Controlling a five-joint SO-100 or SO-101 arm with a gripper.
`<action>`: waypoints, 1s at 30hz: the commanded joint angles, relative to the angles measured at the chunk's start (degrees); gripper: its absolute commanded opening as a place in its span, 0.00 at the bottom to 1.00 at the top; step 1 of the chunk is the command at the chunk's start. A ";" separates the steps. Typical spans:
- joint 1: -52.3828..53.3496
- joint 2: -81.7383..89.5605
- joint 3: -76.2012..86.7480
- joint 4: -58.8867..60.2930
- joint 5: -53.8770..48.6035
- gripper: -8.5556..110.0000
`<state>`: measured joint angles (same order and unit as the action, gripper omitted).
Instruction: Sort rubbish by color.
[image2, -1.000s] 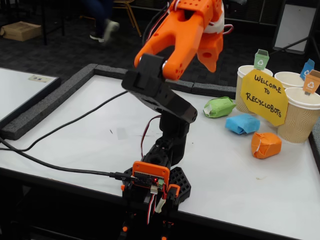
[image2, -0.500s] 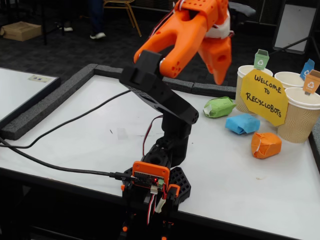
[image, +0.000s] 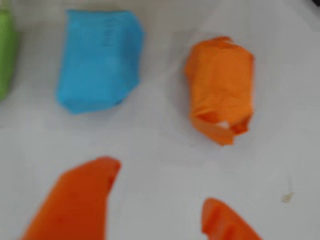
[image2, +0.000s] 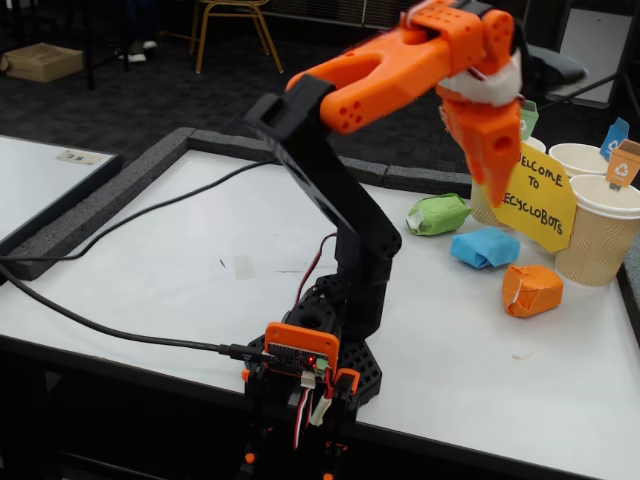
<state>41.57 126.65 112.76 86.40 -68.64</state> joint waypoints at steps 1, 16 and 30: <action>4.57 -3.16 -5.36 -8.00 -3.08 0.19; 10.46 -23.82 -5.10 -25.75 -5.10 0.21; 10.46 -33.57 -8.96 -27.07 -5.10 0.21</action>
<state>50.71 91.85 111.62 61.08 -72.69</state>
